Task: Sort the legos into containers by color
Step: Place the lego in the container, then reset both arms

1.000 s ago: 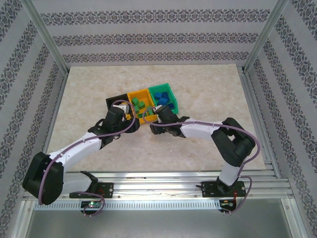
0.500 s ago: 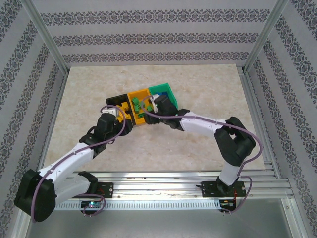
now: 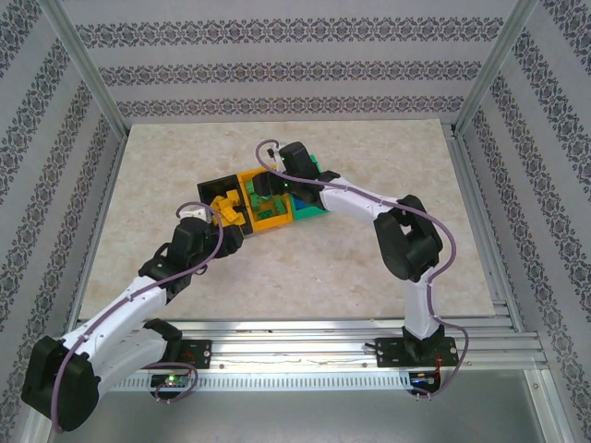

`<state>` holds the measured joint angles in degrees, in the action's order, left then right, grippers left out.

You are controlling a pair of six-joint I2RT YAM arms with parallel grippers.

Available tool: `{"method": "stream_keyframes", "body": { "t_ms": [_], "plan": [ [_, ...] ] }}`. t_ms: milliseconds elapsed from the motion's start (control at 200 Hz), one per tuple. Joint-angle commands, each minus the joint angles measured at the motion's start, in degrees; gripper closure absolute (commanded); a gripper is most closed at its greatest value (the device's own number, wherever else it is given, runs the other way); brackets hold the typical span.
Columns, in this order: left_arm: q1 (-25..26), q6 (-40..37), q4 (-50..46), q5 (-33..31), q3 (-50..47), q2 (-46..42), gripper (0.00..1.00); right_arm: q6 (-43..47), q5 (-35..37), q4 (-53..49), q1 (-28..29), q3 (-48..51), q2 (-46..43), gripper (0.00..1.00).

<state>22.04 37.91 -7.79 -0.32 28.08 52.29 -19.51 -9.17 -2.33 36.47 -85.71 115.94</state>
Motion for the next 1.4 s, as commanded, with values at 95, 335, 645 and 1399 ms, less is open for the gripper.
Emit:
{"method": "stream_keyframes", "body": {
  "t_ms": [95,335,645,1399],
  "plan": [
    [-4.22,-1.31,-4.77,-1.95,0.44,-0.81,0.07,1.37,-1.19,2.55,-0.73,11.30,-11.95,0.25],
    [-10.35,-5.37,-7.71,-4.67,4.53,2.58,0.00,3.97,5.48,3.10,-4.14,26.39,-28.43,0.24],
    [-20.73,-11.39,0.39,-4.69,1.74,0.48,0.00,4.19,13.34,2.37,-17.49,42.68,-47.79,0.21],
    [-24.43,-28.89,59.11,-15.99,-12.15,25.18,0.00,10.42,29.94,30.14,-31.19,60.38,-47.87,0.08]
  ]
}}
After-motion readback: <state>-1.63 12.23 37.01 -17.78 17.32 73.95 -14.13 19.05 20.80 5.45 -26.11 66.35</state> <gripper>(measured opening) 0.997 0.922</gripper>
